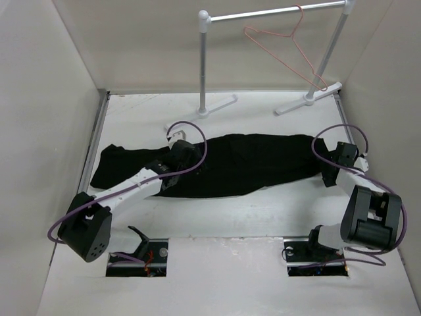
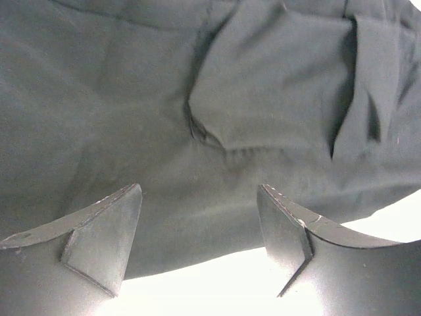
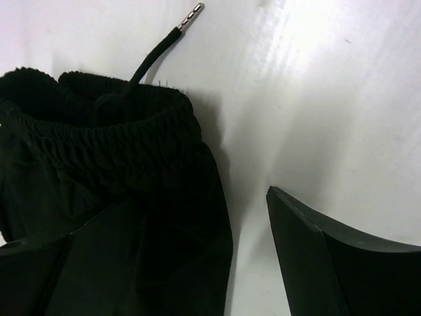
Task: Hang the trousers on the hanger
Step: Fold the trousers at the center of the board.
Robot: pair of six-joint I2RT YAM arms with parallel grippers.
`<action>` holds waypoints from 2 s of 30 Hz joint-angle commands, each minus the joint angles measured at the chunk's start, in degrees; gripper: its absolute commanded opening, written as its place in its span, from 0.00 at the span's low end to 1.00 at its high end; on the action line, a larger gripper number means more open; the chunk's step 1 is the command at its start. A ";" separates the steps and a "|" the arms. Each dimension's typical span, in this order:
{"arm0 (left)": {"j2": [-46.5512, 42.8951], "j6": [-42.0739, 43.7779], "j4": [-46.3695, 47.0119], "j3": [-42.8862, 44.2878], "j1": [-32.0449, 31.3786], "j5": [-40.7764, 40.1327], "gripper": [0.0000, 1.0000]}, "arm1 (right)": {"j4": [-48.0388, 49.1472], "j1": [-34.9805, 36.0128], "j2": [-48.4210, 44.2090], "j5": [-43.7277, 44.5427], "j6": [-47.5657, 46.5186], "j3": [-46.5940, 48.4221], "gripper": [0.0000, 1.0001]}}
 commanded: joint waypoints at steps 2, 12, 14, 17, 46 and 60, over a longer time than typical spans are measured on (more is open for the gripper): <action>-1.73 -1.17 0.72 0.22 -1.73 0.38 0.68 | 4.38 -0.13 4.13 -0.25 3.52 1.89 0.84; -2.16 -1.79 -1.12 1.19 -2.88 -2.86 0.66 | 9.22 1.80 16.00 0.80 6.86 4.26 0.34; -2.43 -1.43 -1.91 1.36 -2.27 -3.04 0.66 | 10.61 2.24 11.56 2.63 6.69 0.43 0.11; -2.87 -0.82 -2.62 1.80 -1.04 -2.70 0.66 | 8.44 2.94 3.46 3.26 6.60 -4.07 0.07; -1.65 1.55 0.54 3.73 -2.08 0.73 0.61 | -10.65 6.70 -38.98 -2.72 -2.97 -8.92 0.76; -2.25 1.20 1.42 3.21 -4.20 0.12 0.65 | -11.10 5.25 -30.59 5.21 -8.17 -7.60 0.97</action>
